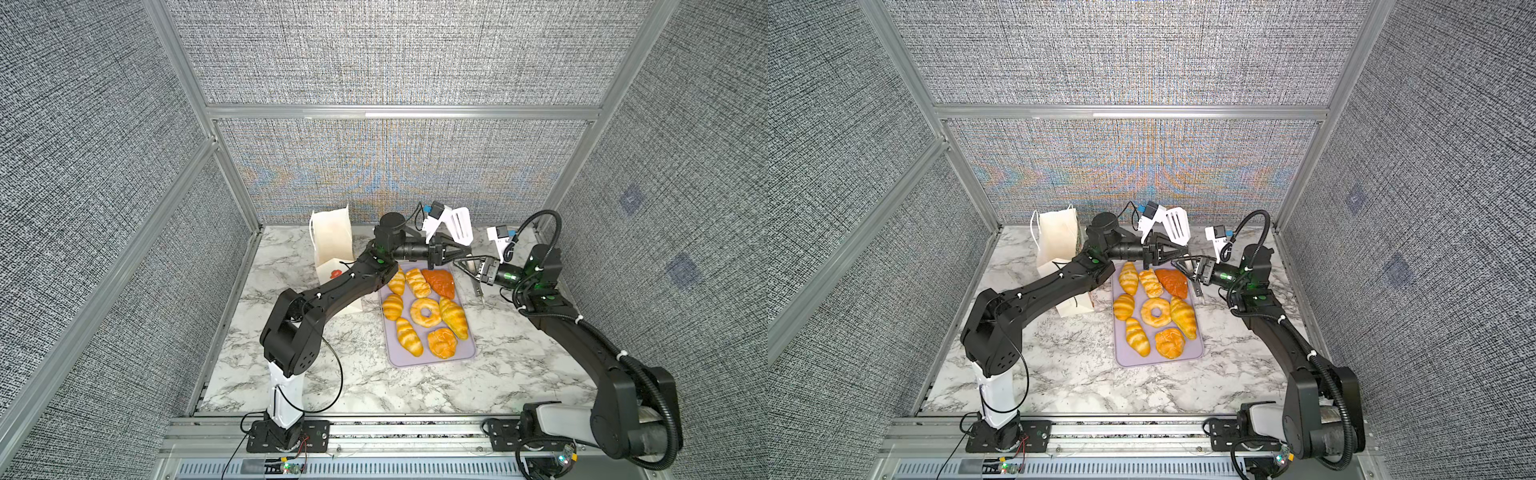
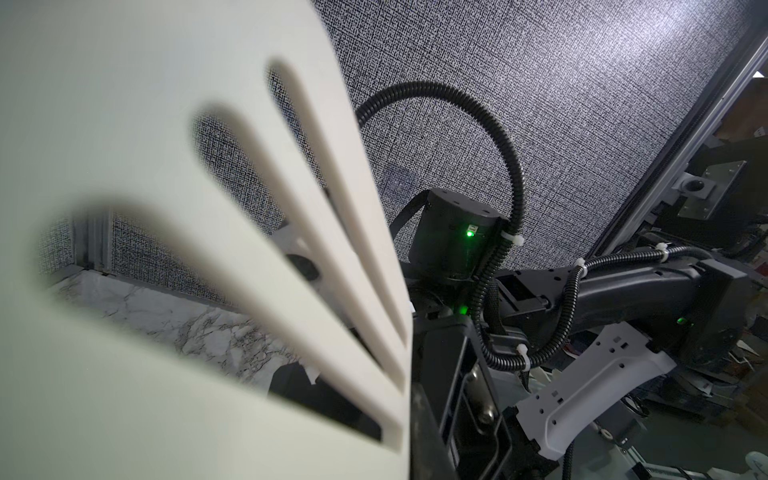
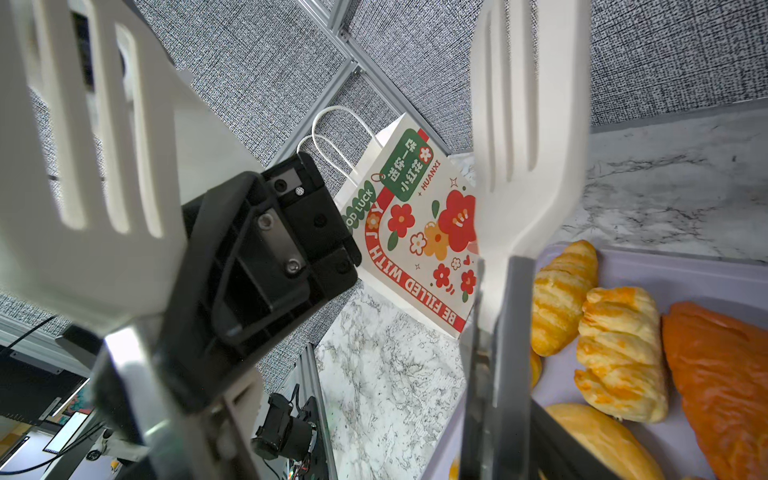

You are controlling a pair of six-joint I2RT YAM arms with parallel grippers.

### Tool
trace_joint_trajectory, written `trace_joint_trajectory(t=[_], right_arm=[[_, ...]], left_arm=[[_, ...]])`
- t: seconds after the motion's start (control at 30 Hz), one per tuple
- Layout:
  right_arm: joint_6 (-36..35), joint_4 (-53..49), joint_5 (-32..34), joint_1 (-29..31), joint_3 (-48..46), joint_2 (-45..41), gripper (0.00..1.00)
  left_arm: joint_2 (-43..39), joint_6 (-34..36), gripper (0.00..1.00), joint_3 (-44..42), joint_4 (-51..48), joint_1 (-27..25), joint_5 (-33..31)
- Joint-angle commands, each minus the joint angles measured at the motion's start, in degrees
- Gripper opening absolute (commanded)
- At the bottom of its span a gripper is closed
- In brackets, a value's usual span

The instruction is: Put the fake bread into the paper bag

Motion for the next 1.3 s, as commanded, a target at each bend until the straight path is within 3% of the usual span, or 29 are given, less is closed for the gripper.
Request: trace_joint_trajectory(t=[0.0, 0.6, 0.87, 1.1, 1.27], right_arm=[[1.38, 2.74, 0.45, 0.11, 0.41, 0.22, 0.85], [0.83, 2.11, 0.53, 0.14, 0.70, 0.04, 0.74], [-5.99, -8.76, 2.00, -0.20, 1.85, -1.17, 0.66], [-8.74, -13.32, 2.60, -1.35, 1.79, -2.69, 0.64], [-12.09, -18.61, 3.70, -1.88, 2.45, -3.58, 0.64]], left_arm=[[0.25, -1.43, 0.06, -0.10, 5.83, -0.29, 1.20], [1.07, -6.29, 0.06, -1.71, 12.22, -0.81, 1.10], [0.86, -6.20, 0.13, -2.54, 12.23, -0.73, 0.46], [0.61, -6.28, 0.27, -3.51, 12.67, -0.39, -0.52], [-0.11, -6.35, 0.44, -4.76, 12.42, 0.34, -1.84]])
